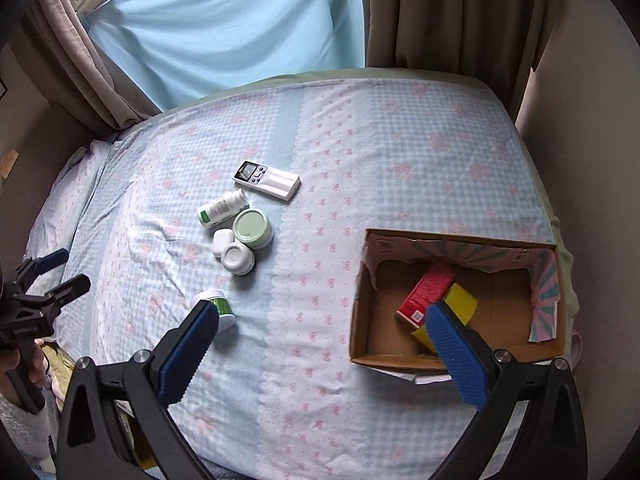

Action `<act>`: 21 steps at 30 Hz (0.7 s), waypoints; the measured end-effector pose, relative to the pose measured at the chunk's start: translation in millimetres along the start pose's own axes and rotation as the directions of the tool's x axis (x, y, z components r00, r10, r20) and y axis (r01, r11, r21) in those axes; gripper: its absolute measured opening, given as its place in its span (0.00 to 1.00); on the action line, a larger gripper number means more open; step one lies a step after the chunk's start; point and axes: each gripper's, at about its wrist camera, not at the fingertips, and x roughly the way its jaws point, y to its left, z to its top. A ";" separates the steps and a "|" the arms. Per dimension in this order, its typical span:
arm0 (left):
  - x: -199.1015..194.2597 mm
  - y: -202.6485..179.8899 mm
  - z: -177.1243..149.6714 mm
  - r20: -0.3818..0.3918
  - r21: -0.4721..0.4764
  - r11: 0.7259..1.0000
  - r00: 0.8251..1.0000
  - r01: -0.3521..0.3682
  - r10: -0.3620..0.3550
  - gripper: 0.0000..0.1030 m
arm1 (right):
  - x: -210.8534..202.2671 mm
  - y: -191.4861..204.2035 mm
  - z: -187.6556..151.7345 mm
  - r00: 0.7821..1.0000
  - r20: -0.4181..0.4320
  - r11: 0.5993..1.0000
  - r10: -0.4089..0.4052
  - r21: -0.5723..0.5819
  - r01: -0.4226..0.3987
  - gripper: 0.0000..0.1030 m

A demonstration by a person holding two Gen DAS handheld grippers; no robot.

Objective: Organize rigid objects
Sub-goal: 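Release the red box and yellow tape into the cardboard box, withdraw both grippers, then move both tools to the white pill bottle and white jar lid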

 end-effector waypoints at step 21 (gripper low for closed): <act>194.4 74.8 95.5 -0.238 0.337 0.920 0.964 0.200 -0.122 1.00 | 181.1 155.3 10.5 0.976 -0.215 0.998 -0.042 0.026 0.049 1.00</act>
